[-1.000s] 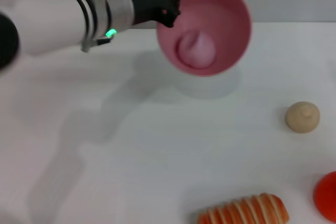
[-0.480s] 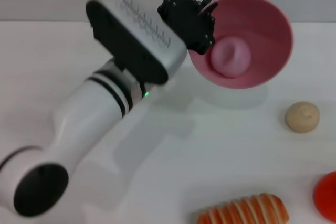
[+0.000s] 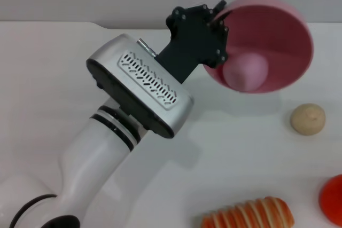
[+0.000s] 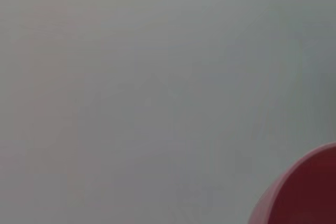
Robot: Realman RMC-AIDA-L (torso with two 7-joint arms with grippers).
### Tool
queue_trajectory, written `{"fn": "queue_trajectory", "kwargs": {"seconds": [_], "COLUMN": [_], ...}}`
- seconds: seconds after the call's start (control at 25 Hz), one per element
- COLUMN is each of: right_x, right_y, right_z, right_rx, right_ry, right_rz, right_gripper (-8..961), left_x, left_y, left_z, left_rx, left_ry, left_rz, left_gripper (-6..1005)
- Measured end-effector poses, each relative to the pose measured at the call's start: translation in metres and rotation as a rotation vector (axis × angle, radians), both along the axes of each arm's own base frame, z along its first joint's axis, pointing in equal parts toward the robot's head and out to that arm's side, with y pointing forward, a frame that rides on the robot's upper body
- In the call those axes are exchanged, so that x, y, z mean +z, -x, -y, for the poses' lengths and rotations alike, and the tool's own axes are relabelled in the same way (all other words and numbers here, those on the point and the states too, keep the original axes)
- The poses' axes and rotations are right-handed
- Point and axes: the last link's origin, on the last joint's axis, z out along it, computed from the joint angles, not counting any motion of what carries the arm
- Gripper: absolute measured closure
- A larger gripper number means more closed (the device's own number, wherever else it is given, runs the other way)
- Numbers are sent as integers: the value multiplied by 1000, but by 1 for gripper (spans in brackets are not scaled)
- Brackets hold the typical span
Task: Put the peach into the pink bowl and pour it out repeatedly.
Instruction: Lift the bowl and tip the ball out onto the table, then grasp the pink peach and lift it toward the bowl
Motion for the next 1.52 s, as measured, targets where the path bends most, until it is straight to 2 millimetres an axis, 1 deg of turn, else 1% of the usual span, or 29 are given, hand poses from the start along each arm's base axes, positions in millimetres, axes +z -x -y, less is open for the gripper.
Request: {"fn": "queue_trajectory", "kwargs": {"seconds": [0.48, 0.64, 0.84, 0.96, 1.08, 1.12, 1.2, 1.24, 1.4, 1.52], "right_x": [-4, -6, -12, -19, -25, -28, -33, -35, -36, -34], "right_y": [9, 13, 18, 24, 29, 32, 41, 46, 72, 98], "right_z": [-13, -16, -19, -22, -23, -23, -22, -20, -15, -9], "right_rx": [30, 41, 64, 90, 118, 140, 198, 239, 447, 646], "right_ry": [20, 36, 62, 103, 140, 163, 195, 212, 311, 464], "right_rz": [1, 6, 19, 41, 61, 78, 108, 120, 128, 170], "right_gripper": [318, 318, 319, 319, 319, 319, 319, 319, 319, 319], "left_x": [-4, -4, 4, 12, 23, 25, 34, 39, 53, 63], "left_y": [1, 0, -3, -4, -4, -3, -2, 2, 11, 20], "left_z": [-4, -10, -37, -62, -93, -99, -117, -129, -149, -158], "left_rx": [-5, 17, 110, 210, 332, 365, 452, 527, 680, 763], "left_ry": [15, 36, 99, 165, 232, 251, 295, 335, 423, 478], "left_rz": [-25, -36, 9, 29, 0, -10, -30, -46, -70, -82], "left_gripper": [951, 951, 951, 952, 952, 952, 952, 952, 952, 952]}}
